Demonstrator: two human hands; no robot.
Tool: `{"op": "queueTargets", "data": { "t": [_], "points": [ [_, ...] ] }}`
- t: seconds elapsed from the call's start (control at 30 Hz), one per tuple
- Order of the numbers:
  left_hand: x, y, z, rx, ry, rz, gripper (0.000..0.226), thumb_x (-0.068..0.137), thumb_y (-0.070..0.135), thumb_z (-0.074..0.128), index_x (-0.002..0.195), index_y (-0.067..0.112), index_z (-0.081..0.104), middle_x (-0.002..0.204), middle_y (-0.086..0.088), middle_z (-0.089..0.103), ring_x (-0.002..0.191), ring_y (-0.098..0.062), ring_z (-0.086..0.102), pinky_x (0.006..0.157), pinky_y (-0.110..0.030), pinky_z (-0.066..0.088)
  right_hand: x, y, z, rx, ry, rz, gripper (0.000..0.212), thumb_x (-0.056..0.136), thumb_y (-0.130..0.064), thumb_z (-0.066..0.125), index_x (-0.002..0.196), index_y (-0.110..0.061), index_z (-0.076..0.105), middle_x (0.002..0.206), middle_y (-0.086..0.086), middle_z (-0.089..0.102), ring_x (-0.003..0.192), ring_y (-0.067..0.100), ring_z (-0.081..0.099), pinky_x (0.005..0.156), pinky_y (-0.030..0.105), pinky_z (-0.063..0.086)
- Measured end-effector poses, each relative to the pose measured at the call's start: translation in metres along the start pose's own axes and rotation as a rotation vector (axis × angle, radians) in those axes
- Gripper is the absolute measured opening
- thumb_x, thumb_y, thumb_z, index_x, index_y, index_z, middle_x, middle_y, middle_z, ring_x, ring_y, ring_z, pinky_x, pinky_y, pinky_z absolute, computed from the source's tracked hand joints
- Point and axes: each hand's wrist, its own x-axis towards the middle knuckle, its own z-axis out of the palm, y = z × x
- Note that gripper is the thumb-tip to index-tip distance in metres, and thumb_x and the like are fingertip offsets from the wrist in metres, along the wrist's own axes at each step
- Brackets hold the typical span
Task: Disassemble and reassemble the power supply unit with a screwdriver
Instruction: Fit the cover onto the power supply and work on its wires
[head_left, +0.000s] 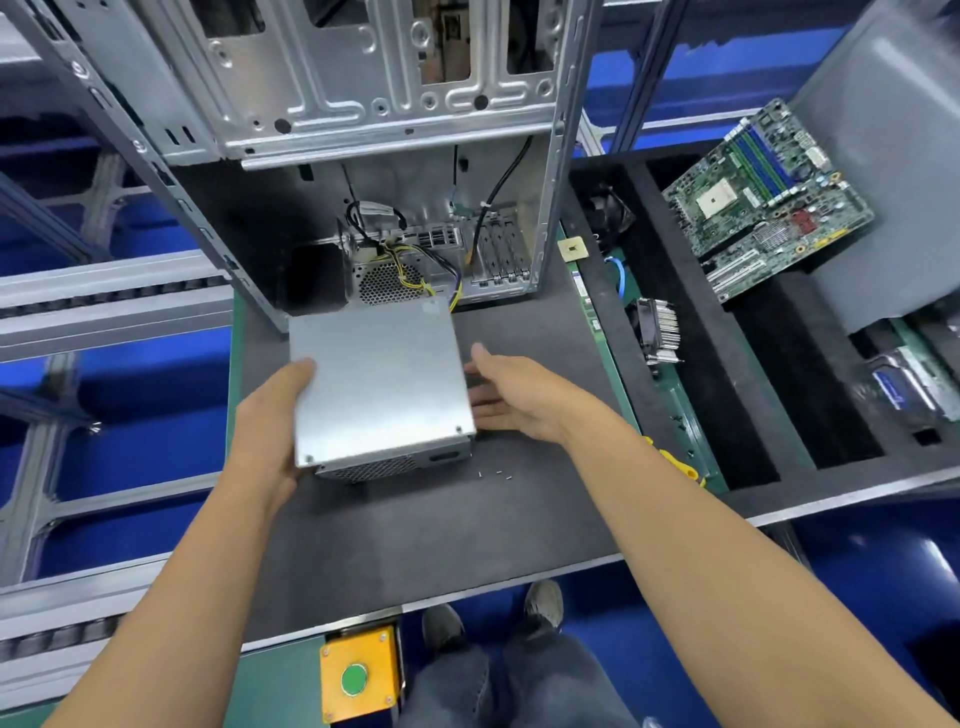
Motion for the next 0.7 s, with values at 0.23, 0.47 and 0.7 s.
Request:
{"op": "queueTargets", "data": {
  "t": [0.23,0.47,0.7],
  "points": [
    [-0.007,-0.005,0.006,0.034,0.087,0.045,0.022,0.079,0.044,0.068,0.079,0.024,0.077,0.083,0.004,0.075,0.069,-0.017,0.072,0.053,-0.027,0.055,-0.016,-0.01,0.011,-0.296,0.03,-0.075,0.1,0.07,-0.094,0.036,0.128,-0.017,0.063,0.126,0.003,0.066,0.116,0.02,0.061,0.101,0.042,0.048],
    [-0.008,-0.004,0.006,0.042,0.107,0.011,0.026,0.07,0.053,0.071,0.083,0.031,0.079,0.093,0.006,0.076,0.079,-0.018,0.073,0.07,-0.033,0.056,-0.019,-0.005,0.019,-0.277,0.225,-0.15,0.075,0.083,-0.085,0.028,0.075,-0.022,0.069,0.079,-0.007,0.068,0.08,0.018,0.062,0.078,0.034,0.05],
    [-0.003,-0.007,0.004,0.051,0.156,0.001,0.033,0.065,0.053,0.071,0.085,0.027,0.074,0.08,0.009,0.073,0.064,-0.014,0.07,0.061,-0.03,0.054,0.028,-0.032,0.01,0.144,0.242,-0.095,0.038,0.104,-0.018,0.044,0.126,0.01,0.058,0.106,0.018,0.069,0.091,0.028,0.068,0.073,0.022,0.053]
  ]
}}
